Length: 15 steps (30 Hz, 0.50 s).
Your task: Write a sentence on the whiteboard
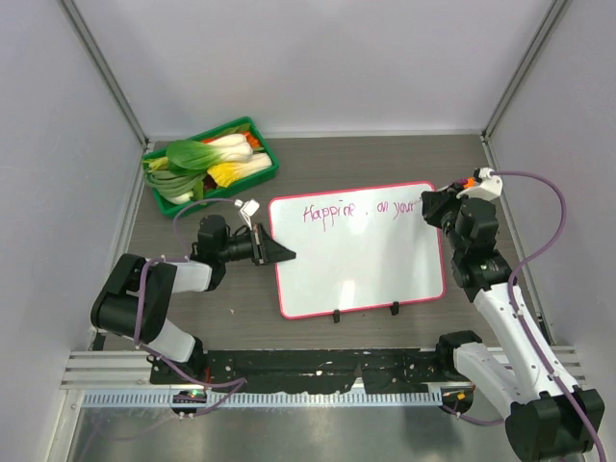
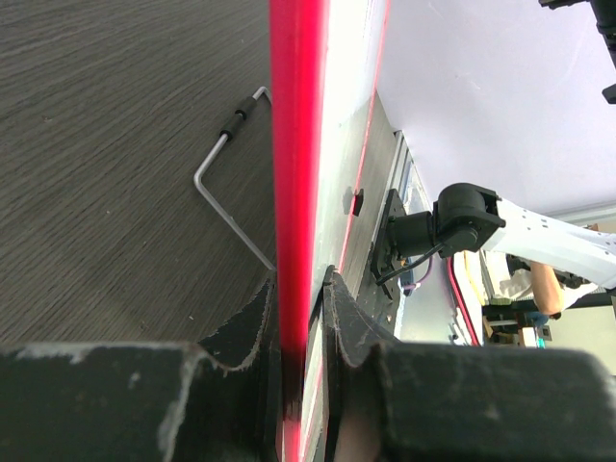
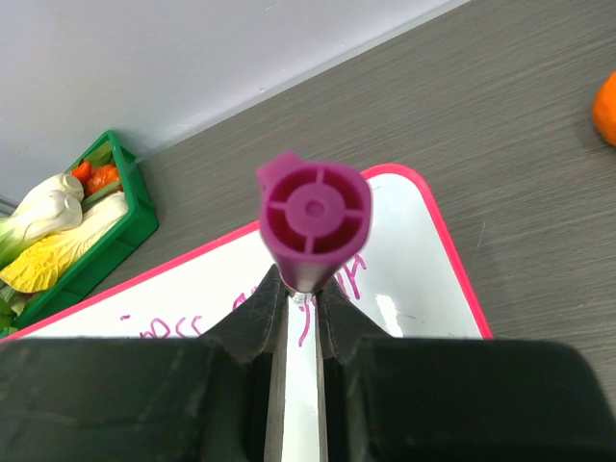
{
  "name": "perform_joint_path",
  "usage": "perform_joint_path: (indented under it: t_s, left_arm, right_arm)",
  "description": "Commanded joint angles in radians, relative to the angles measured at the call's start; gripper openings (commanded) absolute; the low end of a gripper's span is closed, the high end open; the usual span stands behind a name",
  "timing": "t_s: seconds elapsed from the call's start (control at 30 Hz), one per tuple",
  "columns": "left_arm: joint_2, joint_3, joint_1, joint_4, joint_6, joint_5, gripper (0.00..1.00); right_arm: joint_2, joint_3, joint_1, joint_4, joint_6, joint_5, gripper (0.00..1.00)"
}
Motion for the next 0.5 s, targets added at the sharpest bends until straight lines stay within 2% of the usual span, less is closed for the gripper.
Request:
perform_joint_path:
  t_s: [0.0, 0.27, 0.47]
  left_arm:
    - [0.022, -0.022, -0.018, -0.118, 0.129, -0.140, 0.00]
    - [0.021, -0.021, -0.018, -0.124, 0.132, -0.142, 0.00]
    - [0.027, -0.019, -0.018, -0.124, 0.132, -0.139, 0.00]
  right_arm:
    - [0.008, 0.013, -0.002, 0.038, -0.003, -0.028, 0.01]
    - [0.037, 0.024, 0.046, 0.085, 0.019, -0.056, 0.01]
    - [0.084, 0.090, 0.254, 0.087, -0.061, 0.104, 0.01]
